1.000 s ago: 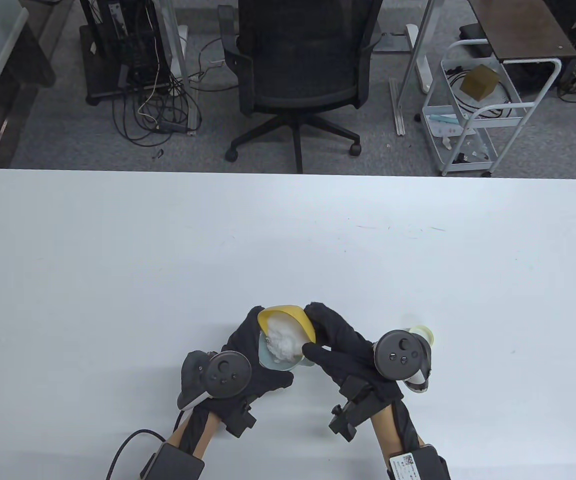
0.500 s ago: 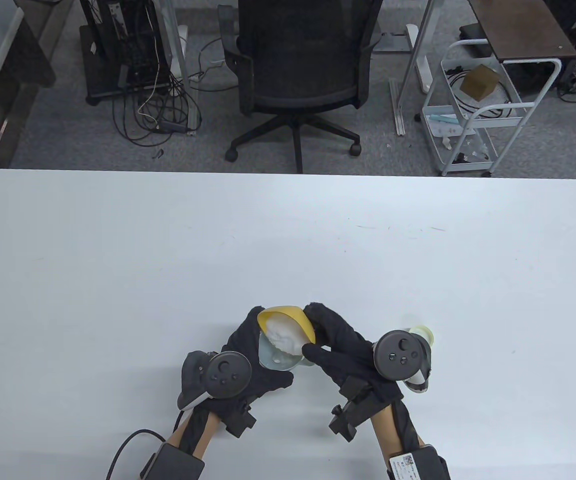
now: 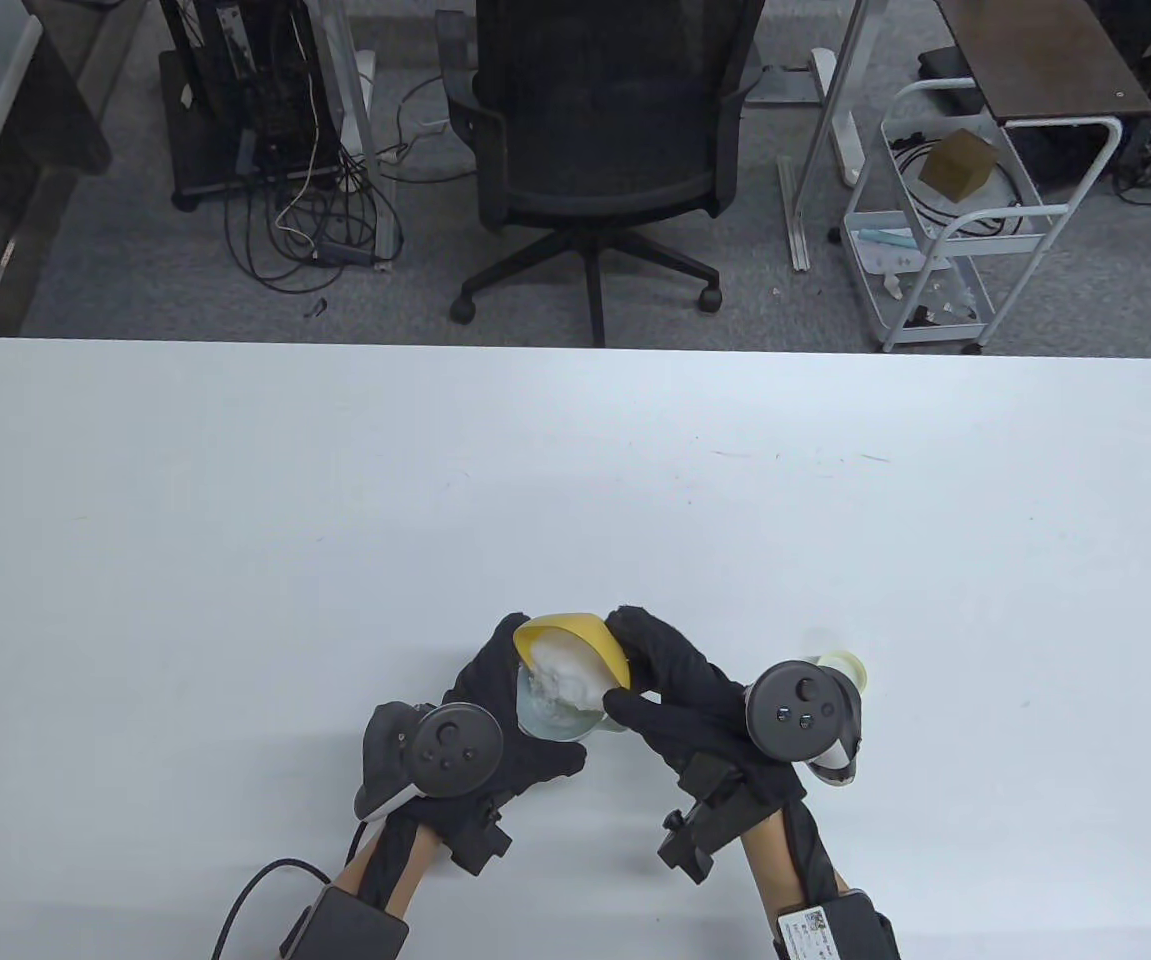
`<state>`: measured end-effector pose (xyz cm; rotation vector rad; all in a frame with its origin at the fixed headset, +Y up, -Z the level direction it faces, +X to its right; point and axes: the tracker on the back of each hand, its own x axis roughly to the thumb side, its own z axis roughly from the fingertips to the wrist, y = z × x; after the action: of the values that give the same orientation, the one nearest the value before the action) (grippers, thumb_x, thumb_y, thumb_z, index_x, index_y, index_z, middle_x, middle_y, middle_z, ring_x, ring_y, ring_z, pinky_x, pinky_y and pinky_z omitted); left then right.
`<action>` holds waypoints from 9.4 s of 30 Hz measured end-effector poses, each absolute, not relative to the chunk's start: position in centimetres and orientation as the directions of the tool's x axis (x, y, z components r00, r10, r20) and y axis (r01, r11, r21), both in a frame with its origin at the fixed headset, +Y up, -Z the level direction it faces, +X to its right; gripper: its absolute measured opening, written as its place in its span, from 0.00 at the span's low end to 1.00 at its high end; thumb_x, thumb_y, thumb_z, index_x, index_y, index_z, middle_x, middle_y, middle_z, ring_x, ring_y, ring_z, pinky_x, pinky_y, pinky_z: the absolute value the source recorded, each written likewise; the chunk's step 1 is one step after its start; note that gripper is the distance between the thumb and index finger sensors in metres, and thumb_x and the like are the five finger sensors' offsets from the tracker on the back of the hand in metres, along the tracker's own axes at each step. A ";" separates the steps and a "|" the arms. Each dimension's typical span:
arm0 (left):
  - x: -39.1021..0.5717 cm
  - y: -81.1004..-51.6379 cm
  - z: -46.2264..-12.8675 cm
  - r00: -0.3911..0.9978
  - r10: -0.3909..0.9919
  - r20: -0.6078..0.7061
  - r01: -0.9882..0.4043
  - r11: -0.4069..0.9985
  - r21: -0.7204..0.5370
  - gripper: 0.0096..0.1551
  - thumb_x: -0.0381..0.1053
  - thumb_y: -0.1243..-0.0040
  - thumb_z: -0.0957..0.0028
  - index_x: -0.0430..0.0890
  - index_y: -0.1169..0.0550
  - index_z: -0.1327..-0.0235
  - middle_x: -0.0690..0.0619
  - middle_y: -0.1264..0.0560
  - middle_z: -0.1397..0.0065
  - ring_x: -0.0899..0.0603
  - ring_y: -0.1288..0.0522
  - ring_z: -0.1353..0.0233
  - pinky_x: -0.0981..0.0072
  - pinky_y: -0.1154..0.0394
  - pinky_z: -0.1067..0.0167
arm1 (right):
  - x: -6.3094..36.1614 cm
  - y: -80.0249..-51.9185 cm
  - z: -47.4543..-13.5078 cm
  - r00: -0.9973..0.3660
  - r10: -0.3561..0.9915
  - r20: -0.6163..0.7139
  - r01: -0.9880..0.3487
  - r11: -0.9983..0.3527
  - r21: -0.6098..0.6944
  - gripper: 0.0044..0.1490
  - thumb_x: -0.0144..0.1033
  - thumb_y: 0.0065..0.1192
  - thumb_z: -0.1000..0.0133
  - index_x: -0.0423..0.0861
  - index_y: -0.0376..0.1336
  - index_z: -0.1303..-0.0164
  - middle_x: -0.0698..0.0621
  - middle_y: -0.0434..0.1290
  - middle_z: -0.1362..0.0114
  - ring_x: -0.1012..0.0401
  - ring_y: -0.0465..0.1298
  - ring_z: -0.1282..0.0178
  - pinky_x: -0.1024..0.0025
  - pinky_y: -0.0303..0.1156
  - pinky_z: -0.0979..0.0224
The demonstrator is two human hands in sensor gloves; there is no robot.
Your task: Unscrew the press dispenser and pour salt into it
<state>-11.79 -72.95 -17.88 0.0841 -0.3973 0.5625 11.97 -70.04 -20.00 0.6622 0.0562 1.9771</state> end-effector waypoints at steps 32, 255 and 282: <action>-11.7 -73.0 -17.8 0.777 0.493 0.392 -0.526 0.850 -0.027 0.87 0.73 0.26 0.68 0.21 0.49 0.13 0.32 0.31 0.20 0.36 0.22 0.30 0.38 0.22 0.37 | 12.0 -70.2 -20.0 -0.322 0.856 0.405 -0.826 -0.463 0.321 0.48 0.33 0.62 0.36 0.25 0.47 0.14 0.24 0.58 0.20 0.36 0.72 0.34 0.29 0.64 0.30; -11.5 -73.7 -17.8 0.804 0.505 0.314 -0.510 0.857 -0.072 0.78 0.76 0.26 0.67 0.38 0.44 0.10 0.36 0.28 0.22 0.35 0.21 0.30 0.33 0.25 0.35 | 15.1 -70.3 -20.5 -0.911 0.361 0.197 -0.392 -0.908 -0.147 0.37 0.39 0.53 0.30 0.28 0.58 0.19 0.28 0.69 0.25 0.35 0.74 0.33 0.33 0.68 0.33; -12.2 -72.6 -17.8 0.738 0.608 0.294 -0.615 0.785 -0.080 0.78 0.75 0.27 0.65 0.34 0.44 0.10 0.33 0.29 0.22 0.34 0.21 0.29 0.31 0.26 0.35 | 14.8 -70.6 -20.5 -0.917 0.342 0.206 -0.372 -0.919 -0.132 0.37 0.39 0.53 0.30 0.28 0.58 0.19 0.28 0.69 0.25 0.35 0.74 0.33 0.32 0.68 0.33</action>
<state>-12.20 -72.60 -17.82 0.0231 -0.3146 0.6710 14.78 -70.59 -20.54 0.2534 -0.2377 2.7516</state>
